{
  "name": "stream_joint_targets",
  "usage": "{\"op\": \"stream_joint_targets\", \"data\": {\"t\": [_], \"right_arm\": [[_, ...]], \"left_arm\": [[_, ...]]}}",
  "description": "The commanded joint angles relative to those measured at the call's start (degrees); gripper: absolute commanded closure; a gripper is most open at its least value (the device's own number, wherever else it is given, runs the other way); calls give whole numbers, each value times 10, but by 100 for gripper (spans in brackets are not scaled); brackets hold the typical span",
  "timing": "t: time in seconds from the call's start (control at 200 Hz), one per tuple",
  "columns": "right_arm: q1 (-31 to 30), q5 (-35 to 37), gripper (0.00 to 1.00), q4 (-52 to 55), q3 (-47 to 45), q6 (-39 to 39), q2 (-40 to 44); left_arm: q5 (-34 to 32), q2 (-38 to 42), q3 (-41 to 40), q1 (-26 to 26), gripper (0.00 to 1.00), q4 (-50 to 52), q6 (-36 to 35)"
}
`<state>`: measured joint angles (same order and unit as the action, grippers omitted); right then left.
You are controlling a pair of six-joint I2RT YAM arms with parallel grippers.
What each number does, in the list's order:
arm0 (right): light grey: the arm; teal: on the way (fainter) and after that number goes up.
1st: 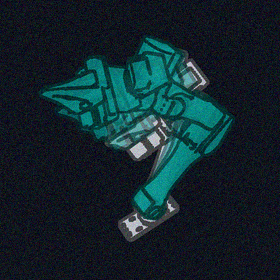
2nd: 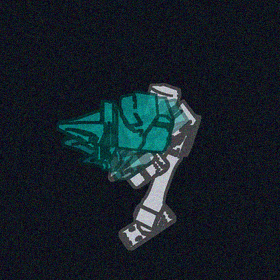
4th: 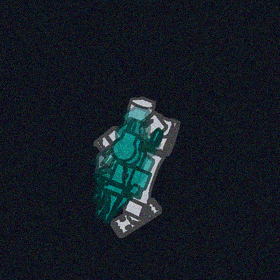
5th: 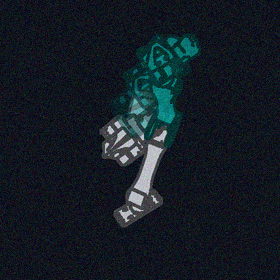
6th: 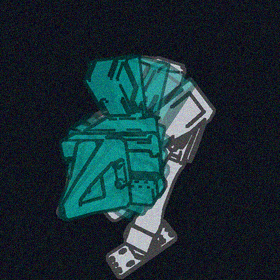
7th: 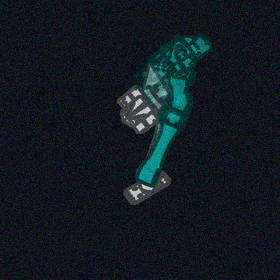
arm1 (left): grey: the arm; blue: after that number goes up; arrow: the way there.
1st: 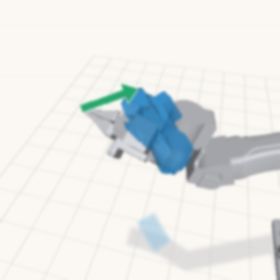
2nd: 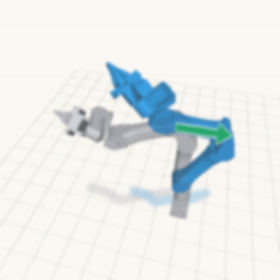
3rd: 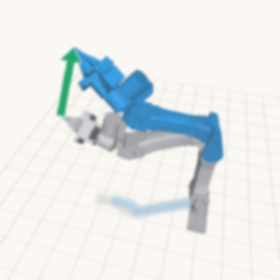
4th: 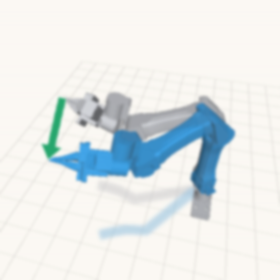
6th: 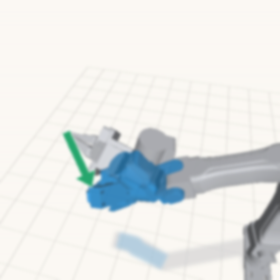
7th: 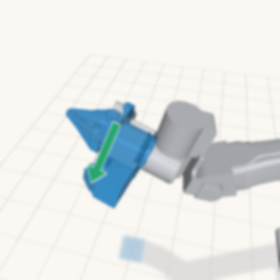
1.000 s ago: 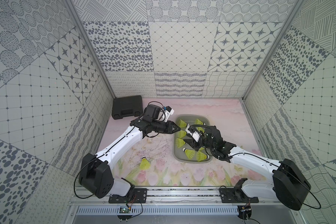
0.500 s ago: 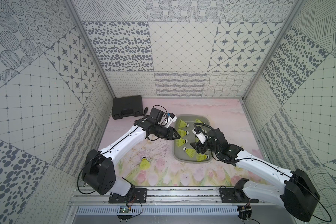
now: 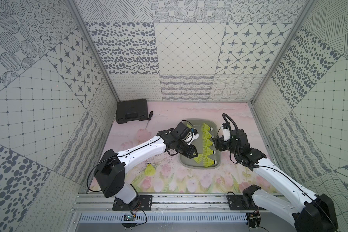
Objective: Put the shuttlecocks into the storage box
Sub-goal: Pick up the shuttlecock from the storage box.
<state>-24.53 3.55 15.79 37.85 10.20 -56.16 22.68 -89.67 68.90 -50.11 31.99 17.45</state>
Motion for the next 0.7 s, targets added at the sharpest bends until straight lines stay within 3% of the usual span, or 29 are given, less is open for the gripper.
{"op": "stream_joint_targets", "data": {"t": [0.0,0.385,0.695], "right_arm": [[21,9,27,3,5,32,24],[57,-23,24,12,-15,39,63],[72,-49,23,5,-23,42,66]], "left_arm": [[-150,-39,24,-51,53,-22,-8],[-234,-151,94,-88,52,-11,-39],[-299,-179,100,-102,53,-17,-77]]}}
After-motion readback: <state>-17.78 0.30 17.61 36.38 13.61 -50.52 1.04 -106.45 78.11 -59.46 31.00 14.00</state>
